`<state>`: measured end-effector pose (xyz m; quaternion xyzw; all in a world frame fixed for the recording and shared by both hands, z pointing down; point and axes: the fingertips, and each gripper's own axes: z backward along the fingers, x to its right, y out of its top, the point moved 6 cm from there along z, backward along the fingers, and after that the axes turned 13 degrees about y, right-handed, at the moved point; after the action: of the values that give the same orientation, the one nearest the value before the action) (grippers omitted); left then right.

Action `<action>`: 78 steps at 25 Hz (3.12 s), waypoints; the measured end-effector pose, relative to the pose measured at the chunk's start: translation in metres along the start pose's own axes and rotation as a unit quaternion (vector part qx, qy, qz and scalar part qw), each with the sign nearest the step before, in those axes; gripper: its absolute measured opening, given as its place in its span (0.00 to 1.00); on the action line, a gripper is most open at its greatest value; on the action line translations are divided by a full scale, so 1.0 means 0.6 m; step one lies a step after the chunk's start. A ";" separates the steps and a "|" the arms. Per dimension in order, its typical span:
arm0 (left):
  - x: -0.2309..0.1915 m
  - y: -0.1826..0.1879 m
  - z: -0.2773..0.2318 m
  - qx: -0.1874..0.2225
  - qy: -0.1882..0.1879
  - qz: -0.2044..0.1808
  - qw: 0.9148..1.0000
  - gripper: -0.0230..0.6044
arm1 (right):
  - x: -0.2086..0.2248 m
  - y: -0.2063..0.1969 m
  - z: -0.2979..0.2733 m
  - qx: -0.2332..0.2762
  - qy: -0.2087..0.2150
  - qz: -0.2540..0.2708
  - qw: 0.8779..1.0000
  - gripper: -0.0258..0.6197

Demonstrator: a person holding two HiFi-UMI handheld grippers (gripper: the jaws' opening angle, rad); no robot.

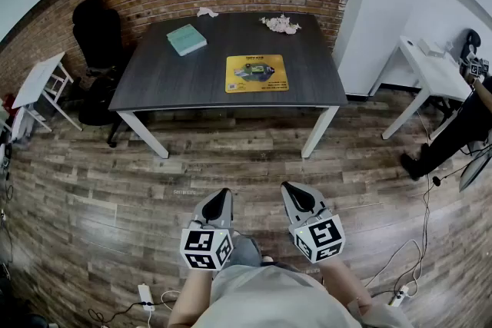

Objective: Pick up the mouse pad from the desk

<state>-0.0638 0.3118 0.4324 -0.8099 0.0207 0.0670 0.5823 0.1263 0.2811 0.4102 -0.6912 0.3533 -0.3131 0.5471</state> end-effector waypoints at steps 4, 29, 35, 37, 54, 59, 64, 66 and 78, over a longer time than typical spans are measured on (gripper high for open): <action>0.014 -0.009 0.043 0.005 -0.002 -0.007 1.000 0.05 | -0.028 -0.001 0.051 0.013 -0.012 0.004 1.000 0.04; 0.064 -0.015 0.091 0.024 -0.048 -0.015 0.998 0.53 | -0.052 -0.010 0.091 0.013 0.017 0.001 1.000 0.53; 0.062 -0.002 0.043 0.024 -0.052 -0.012 0.998 0.56 | -0.012 -0.009 0.067 0.013 0.015 -0.001 1.000 0.56; 0.058 0.007 0.018 0.025 -0.052 -0.015 0.998 0.56 | 0.008 -0.007 0.049 0.011 0.014 -0.006 1.000 0.57; -0.067 0.127 -0.292 0.015 -0.065 -0.024 0.997 0.56 | 0.224 0.074 -0.213 0.010 -0.003 -0.018 1.000 0.57; -0.101 0.175 -0.392 0.014 -0.076 -0.034 0.996 0.56 | 0.294 0.106 -0.291 0.013 -0.016 -0.018 1.000 0.57; -0.129 0.209 -0.468 0.013 -0.088 -0.038 0.995 0.56 | 0.345 0.119 -0.357 0.010 -0.023 -0.021 0.999 0.57; -0.139 0.219 -0.495 0.011 -0.095 -0.041 0.995 0.56 | 0.363 0.123 -0.381 0.011 -0.026 -0.022 0.999 0.57; -0.185 0.231 -0.601 -0.006 -0.106 -0.040 0.994 0.56 | 0.427 0.124 -0.467 0.000 -0.038 -0.031 0.999 0.57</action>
<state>-0.1589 -0.0789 0.4294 -0.8019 -0.0744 0.1291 0.5786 0.0280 -0.0928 0.4067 -0.7132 0.3108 -0.3036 0.5500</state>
